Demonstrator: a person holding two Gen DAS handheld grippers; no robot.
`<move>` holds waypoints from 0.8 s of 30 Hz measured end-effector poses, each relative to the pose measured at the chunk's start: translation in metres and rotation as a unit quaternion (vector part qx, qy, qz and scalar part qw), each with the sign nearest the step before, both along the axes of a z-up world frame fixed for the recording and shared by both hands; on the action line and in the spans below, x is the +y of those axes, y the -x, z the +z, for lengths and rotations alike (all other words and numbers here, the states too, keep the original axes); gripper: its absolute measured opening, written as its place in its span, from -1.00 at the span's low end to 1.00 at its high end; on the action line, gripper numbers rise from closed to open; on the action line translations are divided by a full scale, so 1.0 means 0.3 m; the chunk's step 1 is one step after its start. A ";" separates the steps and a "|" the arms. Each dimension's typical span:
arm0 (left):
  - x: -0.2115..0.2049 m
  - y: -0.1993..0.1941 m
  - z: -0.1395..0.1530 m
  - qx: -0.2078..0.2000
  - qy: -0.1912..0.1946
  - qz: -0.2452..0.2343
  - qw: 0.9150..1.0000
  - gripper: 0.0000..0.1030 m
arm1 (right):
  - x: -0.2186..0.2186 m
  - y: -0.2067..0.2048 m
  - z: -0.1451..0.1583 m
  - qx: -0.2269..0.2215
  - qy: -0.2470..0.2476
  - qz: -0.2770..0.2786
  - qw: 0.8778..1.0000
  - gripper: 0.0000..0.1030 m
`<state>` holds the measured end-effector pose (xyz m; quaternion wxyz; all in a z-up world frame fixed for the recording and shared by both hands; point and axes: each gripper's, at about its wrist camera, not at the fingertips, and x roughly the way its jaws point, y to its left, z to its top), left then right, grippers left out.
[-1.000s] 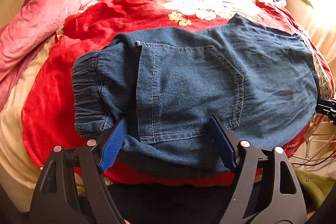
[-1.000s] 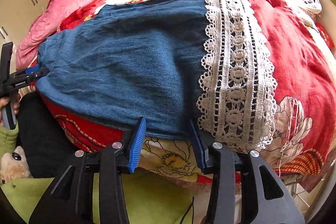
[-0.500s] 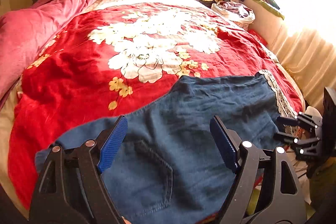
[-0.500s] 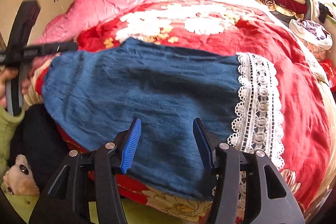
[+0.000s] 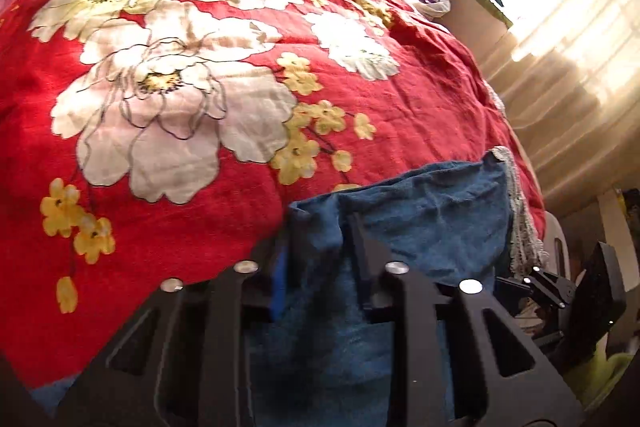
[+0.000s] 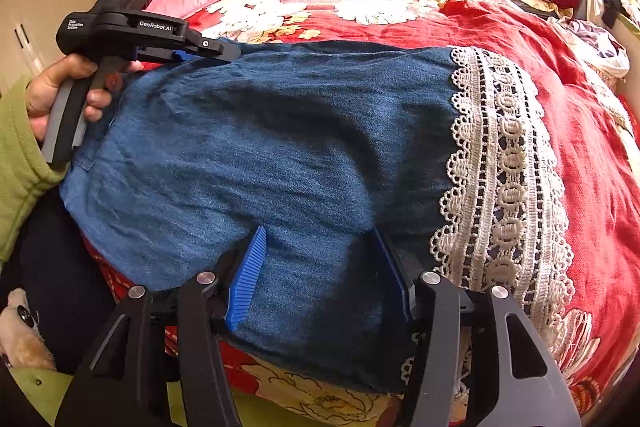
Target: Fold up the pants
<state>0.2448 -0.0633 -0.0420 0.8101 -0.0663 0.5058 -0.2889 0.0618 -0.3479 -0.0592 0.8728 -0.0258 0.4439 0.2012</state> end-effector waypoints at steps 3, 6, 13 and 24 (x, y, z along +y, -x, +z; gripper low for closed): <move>-0.007 0.015 0.044 -0.028 -0.007 0.003 1.000 -0.94 | -0.001 0.003 0.001 0.000 0.002 0.000 1.000 0.03; 0.010 -0.001 0.073 -0.060 -0.031 0.024 0.997 -0.94 | -0.001 -0.001 -0.001 0.000 0.002 -0.001 1.000 0.03; 0.012 -0.017 -0.026 -0.048 -0.052 0.036 0.997 -0.90 | -0.008 0.003 0.017 0.005 -0.003 0.002 1.000 0.03; 0.072 0.202 0.119 -0.120 -0.043 0.069 0.989 -0.40 | -0.331 -0.244 0.209 -0.021 -0.071 -0.135 0.988 0.03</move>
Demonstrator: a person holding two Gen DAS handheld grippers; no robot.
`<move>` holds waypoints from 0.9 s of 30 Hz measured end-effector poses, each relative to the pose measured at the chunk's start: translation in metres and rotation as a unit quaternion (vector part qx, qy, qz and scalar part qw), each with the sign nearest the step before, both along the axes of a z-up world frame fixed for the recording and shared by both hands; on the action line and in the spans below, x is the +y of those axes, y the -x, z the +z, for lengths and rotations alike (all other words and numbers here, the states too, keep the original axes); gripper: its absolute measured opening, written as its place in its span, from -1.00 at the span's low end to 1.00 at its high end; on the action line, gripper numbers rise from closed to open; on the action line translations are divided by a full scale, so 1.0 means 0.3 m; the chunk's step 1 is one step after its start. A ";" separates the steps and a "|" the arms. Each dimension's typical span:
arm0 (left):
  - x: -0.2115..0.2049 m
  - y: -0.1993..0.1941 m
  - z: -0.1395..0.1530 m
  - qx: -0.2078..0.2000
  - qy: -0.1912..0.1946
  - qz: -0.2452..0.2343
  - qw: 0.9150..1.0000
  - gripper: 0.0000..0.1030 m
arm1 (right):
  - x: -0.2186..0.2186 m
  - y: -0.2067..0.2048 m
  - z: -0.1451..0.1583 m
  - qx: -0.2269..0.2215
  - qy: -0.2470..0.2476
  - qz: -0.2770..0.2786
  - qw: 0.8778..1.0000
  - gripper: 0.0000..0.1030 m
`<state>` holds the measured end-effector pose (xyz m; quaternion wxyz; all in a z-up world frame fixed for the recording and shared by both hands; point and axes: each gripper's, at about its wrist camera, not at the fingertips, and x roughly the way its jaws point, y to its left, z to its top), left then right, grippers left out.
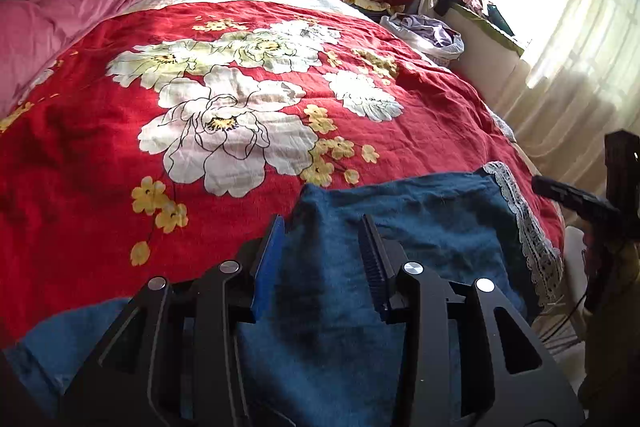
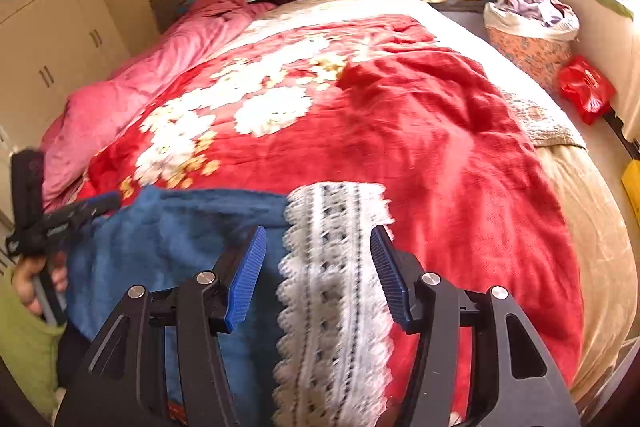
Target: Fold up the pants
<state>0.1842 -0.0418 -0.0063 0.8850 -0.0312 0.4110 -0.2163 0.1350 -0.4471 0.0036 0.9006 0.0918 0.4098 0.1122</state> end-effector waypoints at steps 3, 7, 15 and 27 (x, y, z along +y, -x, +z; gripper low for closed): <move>-0.022 0.033 -0.041 0.000 -0.025 0.000 1.000 -0.31 | -0.052 -0.105 -0.044 0.030 -0.017 -0.008 0.999 0.02; -0.026 0.026 -0.119 0.015 -0.053 0.007 0.998 -0.29 | -0.051 -0.190 -0.146 0.068 -0.040 0.005 0.997 -0.09; -0.013 0.034 -0.132 0.006 -0.045 0.019 0.999 -0.26 | 0.021 -0.133 -0.126 0.020 -0.005 0.040 0.999 -0.60; 0.011 0.021 -0.140 0.001 -0.044 0.052 0.998 -0.25 | 0.050 -0.233 -0.162 0.021 0.096 0.041 0.994 -0.63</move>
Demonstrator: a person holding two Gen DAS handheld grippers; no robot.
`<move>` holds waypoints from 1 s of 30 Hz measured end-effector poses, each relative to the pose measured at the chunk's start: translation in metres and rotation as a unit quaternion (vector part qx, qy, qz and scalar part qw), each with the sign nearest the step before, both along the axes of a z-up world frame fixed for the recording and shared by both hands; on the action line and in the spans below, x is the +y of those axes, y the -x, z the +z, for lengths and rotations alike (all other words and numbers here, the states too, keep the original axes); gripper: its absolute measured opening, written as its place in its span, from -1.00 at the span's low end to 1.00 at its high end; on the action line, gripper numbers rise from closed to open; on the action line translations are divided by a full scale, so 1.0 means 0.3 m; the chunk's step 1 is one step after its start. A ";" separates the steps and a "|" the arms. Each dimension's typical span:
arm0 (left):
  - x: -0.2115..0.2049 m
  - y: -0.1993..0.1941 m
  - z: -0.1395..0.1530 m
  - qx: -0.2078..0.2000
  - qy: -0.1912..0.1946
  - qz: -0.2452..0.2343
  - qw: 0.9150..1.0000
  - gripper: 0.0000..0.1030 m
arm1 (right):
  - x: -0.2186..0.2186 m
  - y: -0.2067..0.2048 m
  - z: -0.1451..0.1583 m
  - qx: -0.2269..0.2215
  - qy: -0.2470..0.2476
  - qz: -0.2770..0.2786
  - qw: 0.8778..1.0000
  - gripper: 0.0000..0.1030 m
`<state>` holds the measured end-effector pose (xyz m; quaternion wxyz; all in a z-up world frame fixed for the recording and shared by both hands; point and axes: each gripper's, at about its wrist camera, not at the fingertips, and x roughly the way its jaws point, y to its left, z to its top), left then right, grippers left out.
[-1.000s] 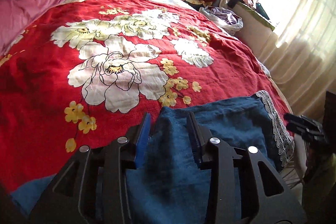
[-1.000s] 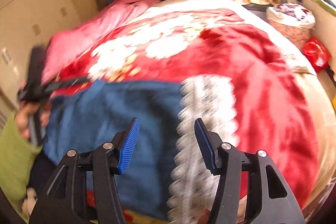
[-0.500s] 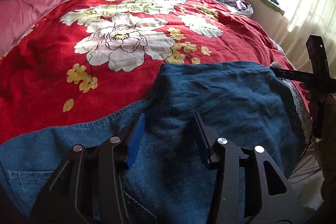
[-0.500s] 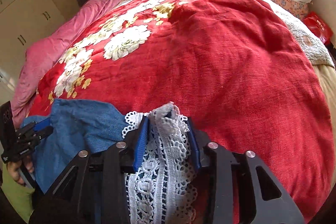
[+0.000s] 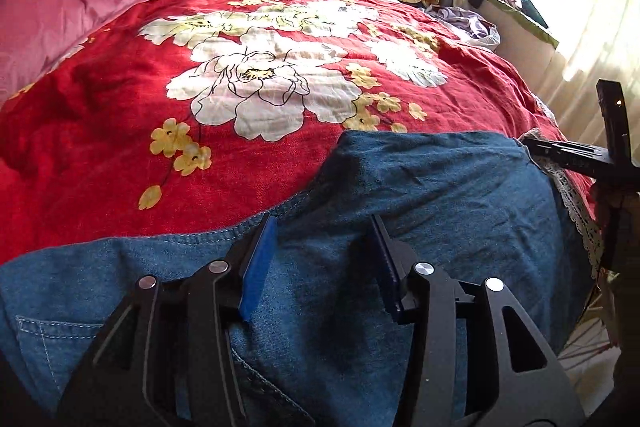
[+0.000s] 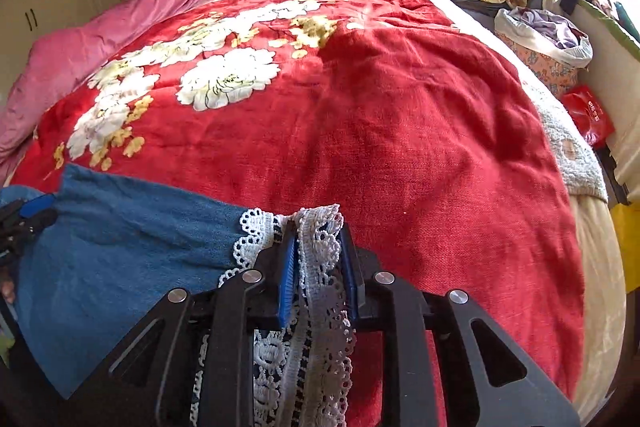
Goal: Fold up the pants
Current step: 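Lay the leg flat and open both grippers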
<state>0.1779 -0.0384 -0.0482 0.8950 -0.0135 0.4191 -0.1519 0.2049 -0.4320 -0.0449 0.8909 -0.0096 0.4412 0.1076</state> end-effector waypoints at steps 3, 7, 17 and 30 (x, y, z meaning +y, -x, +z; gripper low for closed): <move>-0.005 0.000 -0.009 -0.003 -0.006 -0.002 1.000 -0.24 | -0.005 0.007 -0.007 -0.006 -0.002 -0.010 1.000 -0.56; 0.001 0.006 -0.008 -0.010 -0.001 -0.003 1.000 -0.23 | -0.044 0.019 0.015 0.008 -0.025 -0.041 0.999 -0.24; 0.108 0.185 0.130 -0.050 0.019 0.032 0.998 0.26 | -0.035 0.428 0.190 -0.083 -0.035 -0.023 0.996 -0.09; 0.334 0.294 0.032 0.044 0.022 0.161 0.986 0.64 | 0.188 0.511 -0.003 0.008 0.063 0.024 0.998 -0.09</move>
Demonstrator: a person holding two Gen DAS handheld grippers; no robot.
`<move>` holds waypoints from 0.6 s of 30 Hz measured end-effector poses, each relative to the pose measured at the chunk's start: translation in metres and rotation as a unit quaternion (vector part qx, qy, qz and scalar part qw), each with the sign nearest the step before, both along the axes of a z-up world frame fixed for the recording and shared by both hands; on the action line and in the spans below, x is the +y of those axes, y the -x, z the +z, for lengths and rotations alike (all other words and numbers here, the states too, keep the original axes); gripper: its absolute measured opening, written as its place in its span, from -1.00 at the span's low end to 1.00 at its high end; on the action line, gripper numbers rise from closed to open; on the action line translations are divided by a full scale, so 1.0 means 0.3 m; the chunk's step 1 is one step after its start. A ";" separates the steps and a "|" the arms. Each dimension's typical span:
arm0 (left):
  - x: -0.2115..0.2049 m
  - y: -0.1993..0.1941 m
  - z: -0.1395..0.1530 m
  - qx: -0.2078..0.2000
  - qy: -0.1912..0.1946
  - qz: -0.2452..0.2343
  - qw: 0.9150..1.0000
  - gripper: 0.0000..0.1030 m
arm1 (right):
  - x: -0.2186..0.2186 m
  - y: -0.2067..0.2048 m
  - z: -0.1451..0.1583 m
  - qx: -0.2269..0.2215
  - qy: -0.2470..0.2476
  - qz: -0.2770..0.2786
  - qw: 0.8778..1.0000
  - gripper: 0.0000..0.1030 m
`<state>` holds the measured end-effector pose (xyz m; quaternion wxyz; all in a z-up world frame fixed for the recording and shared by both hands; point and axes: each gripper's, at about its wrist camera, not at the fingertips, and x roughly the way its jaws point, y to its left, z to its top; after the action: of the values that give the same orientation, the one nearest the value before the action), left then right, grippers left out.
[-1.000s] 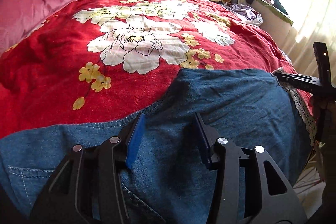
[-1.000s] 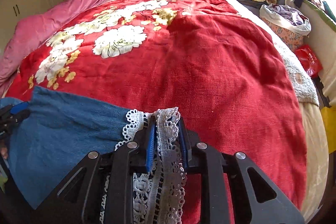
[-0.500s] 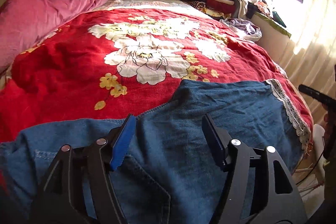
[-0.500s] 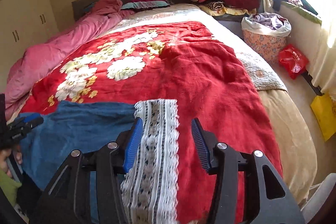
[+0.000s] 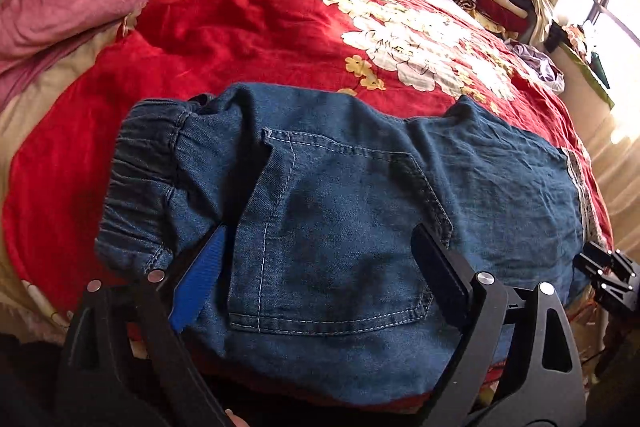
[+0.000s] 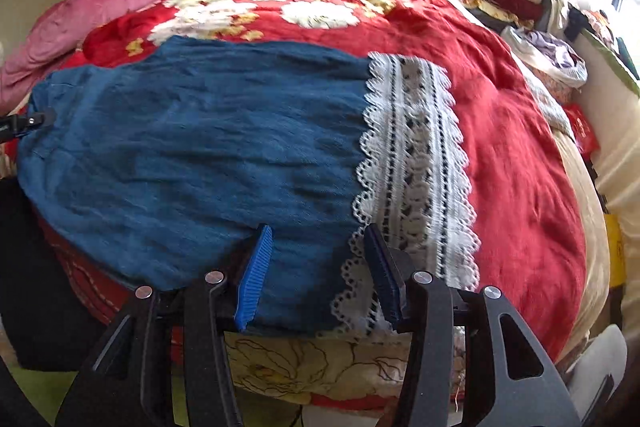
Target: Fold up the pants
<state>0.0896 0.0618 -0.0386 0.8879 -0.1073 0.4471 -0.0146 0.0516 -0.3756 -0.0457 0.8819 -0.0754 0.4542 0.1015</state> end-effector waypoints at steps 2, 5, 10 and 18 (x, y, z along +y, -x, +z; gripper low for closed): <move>0.006 0.002 0.003 0.000 0.004 0.001 1.000 0.64 | -0.042 0.004 -0.002 0.006 -0.013 -0.013 1.000 -0.14; 0.006 0.004 0.004 0.002 0.002 -0.001 1.000 0.63 | -0.084 0.017 -0.010 0.008 -0.029 -0.017 0.999 -0.15; 0.011 0.000 -0.005 0.006 0.003 -0.003 1.000 0.63 | -0.095 0.027 -0.029 0.002 -0.044 -0.024 0.999 -0.15; -0.031 0.019 0.033 -0.005 -0.027 -0.017 0.999 0.65 | -0.115 0.051 0.029 -0.011 -0.088 -0.022 0.996 -0.11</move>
<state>0.0838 0.0526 -0.0287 0.8923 -0.0758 0.4448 -0.0180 0.0362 -0.4102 -0.0370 0.8921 0.0112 0.4354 0.1203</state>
